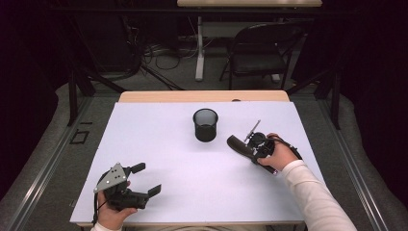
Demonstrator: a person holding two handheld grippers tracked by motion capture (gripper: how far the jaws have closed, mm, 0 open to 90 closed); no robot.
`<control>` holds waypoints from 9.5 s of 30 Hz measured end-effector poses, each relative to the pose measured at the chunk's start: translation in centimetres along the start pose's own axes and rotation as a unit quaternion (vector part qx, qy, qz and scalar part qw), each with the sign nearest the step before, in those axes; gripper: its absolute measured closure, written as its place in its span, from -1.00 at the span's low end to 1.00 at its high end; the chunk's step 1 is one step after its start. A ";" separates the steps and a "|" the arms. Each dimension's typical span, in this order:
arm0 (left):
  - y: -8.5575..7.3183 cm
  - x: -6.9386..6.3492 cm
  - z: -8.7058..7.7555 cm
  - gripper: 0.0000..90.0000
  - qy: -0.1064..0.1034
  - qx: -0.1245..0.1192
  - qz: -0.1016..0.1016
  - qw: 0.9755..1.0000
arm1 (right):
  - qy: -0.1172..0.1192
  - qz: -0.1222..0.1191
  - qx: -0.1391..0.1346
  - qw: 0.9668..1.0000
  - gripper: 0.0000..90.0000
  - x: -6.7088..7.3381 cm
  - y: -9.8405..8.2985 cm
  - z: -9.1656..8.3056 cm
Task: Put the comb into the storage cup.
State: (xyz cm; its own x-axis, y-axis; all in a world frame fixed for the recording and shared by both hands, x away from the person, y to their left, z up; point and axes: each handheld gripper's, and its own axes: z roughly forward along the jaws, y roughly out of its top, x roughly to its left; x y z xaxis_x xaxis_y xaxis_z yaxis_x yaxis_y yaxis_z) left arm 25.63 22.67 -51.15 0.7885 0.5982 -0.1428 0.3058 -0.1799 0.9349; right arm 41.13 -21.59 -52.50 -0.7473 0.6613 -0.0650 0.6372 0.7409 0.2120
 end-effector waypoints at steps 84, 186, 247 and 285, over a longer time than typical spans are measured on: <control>0.0 0.1 0.0 -0.93 0.006 0.000 -0.004 1.000 | -0.012 0.059 -0.070 0.996 0.62 0.5 -1.5 -1.2; -0.2 0.4 0.0 -0.87 0.018 -0.007 -0.009 1.000 | -0.091 0.019 -0.425 0.900 0.62 11.6 -2.5 -7.6; 4.8 0.1 1.8 -0.60 0.018 -0.024 -0.056 0.998 | -0.153 -0.030 -0.441 0.884 0.62 15.5 -2.0 -4.7; 10.1 -1.7 5.8 -0.38 -0.026 -0.003 -0.081 0.996 | -0.161 -0.026 -0.450 0.878 0.62 15.6 -2.2 -4.9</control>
State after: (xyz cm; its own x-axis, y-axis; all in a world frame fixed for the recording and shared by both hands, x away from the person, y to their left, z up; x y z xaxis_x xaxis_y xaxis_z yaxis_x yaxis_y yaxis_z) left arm 30.52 15.30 -43.39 0.7558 0.5781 -0.3075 0.4277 -0.0802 0.9004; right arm 27.17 -13.48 -49.24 -0.5872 0.7352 -0.3386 0.0883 0.4741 0.8760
